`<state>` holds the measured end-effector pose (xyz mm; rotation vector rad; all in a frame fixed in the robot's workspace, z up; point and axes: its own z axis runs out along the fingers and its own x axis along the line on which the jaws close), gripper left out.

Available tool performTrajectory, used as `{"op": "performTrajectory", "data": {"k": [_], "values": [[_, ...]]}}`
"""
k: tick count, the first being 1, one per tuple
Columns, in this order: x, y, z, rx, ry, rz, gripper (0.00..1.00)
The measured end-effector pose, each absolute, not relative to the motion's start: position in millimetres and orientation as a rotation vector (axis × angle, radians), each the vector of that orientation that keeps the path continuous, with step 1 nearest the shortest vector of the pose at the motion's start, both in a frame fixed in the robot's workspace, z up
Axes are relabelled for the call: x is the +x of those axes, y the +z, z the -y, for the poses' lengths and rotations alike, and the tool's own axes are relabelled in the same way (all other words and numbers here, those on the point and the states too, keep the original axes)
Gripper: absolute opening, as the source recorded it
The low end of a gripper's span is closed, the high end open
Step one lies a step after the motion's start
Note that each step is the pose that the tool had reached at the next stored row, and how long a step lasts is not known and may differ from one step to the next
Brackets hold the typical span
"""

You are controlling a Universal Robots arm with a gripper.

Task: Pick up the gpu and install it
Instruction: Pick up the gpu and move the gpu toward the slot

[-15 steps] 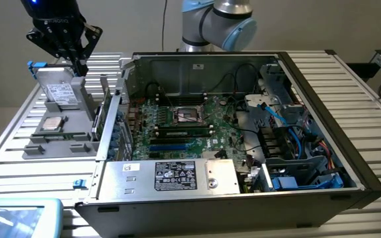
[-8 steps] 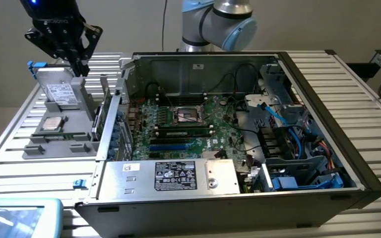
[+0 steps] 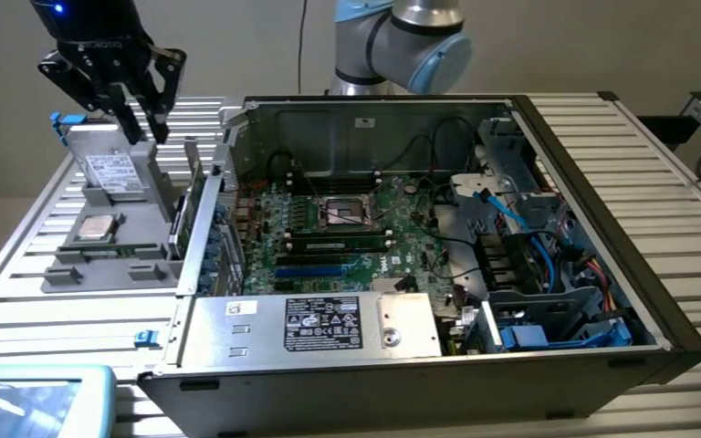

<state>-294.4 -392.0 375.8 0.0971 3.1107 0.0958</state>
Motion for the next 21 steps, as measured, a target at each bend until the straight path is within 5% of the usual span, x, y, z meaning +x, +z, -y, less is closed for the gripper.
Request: {"op": "performTrajectory", "data": {"k": [21], "values": [[-294, 342, 392, 0.031, 0.109, -3.102, 0.38]]}}
